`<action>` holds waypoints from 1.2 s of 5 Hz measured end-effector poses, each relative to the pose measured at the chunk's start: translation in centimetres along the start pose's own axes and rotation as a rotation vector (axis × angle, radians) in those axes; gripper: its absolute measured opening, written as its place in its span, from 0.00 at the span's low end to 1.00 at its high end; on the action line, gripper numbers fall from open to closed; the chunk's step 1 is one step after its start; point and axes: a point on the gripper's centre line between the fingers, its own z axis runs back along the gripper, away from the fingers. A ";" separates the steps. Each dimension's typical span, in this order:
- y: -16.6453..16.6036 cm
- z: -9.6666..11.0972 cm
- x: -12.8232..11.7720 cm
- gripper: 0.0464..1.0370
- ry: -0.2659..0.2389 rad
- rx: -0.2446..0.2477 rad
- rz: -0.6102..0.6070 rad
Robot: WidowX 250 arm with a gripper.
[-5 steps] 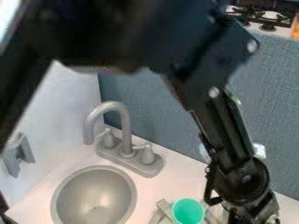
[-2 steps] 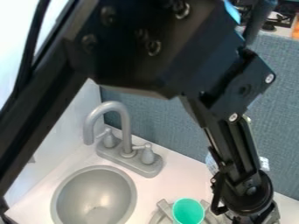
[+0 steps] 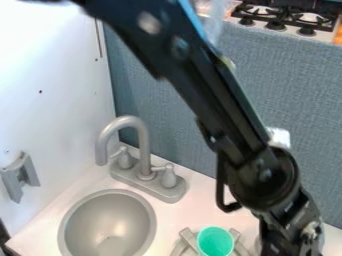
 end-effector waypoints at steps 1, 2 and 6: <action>-0.8 2.1 1.7 0.85 -0.056 0.017 -0.023; -1.3 2.3 5.8 0.85 -0.102 -0.018 -0.073; -1.3 -3.8 10.6 0.90 0.025 -0.161 -0.090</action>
